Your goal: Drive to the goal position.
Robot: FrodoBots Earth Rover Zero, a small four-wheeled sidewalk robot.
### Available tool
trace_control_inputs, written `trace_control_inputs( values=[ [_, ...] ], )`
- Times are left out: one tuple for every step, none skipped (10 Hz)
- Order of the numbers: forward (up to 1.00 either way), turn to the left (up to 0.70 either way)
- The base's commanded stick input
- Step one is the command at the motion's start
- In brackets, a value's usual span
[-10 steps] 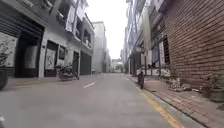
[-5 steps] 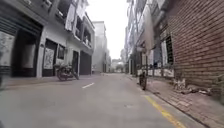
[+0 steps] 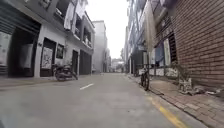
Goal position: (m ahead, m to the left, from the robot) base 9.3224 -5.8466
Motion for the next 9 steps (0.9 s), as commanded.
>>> trace_control_inputs(
  values=[
    [0.50, 0.00],
    [0.50, 0.00],
    [0.50, 0.00],
    [0.50, 0.00],
    [0.50, 0.00],
    [0.50, 0.00],
    [0.50, 0.00],
    [0.50, 0.00],
    [0.50, 0.00]
  ],
)
